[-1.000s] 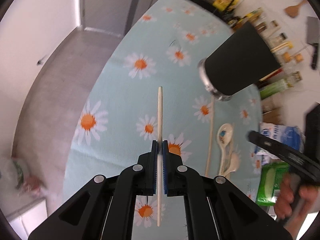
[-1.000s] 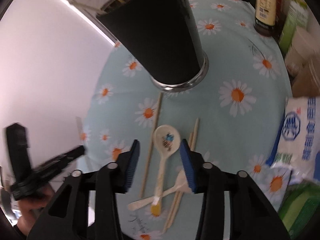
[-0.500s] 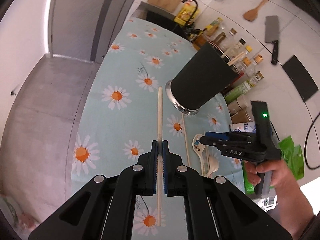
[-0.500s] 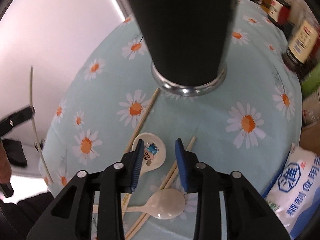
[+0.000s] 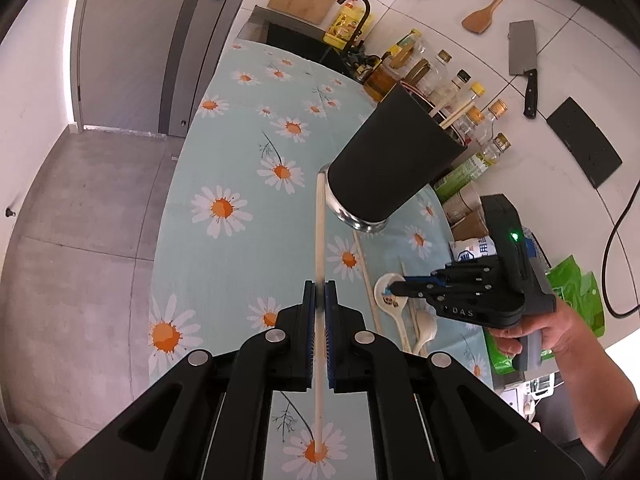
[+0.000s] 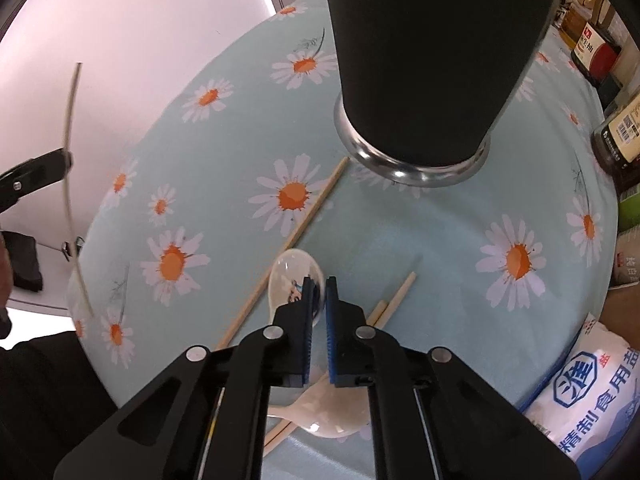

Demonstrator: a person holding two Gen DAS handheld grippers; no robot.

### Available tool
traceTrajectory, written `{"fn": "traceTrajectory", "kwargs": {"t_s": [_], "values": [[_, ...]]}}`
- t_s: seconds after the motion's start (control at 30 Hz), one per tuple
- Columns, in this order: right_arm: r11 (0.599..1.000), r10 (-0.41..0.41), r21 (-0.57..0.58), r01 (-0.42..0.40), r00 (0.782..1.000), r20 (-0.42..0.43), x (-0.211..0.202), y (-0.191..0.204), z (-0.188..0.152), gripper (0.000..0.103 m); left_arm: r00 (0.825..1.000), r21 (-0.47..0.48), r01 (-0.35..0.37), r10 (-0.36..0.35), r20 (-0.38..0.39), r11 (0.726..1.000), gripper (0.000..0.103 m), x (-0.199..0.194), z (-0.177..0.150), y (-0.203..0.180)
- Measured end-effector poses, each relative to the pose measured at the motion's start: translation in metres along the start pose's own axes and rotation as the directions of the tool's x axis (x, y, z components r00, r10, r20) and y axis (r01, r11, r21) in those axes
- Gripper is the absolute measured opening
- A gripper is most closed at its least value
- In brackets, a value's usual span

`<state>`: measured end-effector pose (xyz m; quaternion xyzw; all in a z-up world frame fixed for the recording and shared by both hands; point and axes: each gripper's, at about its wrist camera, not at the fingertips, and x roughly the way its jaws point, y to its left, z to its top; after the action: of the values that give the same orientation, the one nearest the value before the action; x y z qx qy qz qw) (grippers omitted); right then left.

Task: Organize utensils
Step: 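Close the right gripper on the cartoon-print spoon while the left gripper carries its chopstick up over the holder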

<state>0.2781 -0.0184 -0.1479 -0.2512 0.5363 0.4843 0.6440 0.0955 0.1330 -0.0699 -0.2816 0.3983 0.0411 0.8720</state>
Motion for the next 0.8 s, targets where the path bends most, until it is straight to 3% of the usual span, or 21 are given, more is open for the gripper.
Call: {"fn": "traceTrajectory", "kwargs": {"t_s": [0.3,0.5,0.7,0.8], "values": [[0.996,0.054,0.061,-0.060,0.993,0.102,-0.031,-0.016,-0.015,0.005,1.000,0.018,-0.021,0.021,-0.004,1.000,0.003,0.015,0.009,-0.018],[0.990,0.076,0.101,-0.100,0.974,0.215,-0.060,-0.023,-0.020,0.005,1.000,0.031,-0.024,0.024,0.011,0.999,0.003,0.025,0.019,-0.035],[0.990,0.039,0.109,-0.086,0.926,0.375,-0.112,-0.027,-0.019,0.005,0.997,0.060,-0.002,-0.002,0.078,0.998,0.003,0.021,0.038,-0.060],[0.988,0.029,0.118,-0.096,0.881,0.472,-0.143,-0.031,-0.018,0.005,0.993,0.087,0.004,-0.015,0.117,0.996,0.003,0.015,0.049,-0.073]]}}
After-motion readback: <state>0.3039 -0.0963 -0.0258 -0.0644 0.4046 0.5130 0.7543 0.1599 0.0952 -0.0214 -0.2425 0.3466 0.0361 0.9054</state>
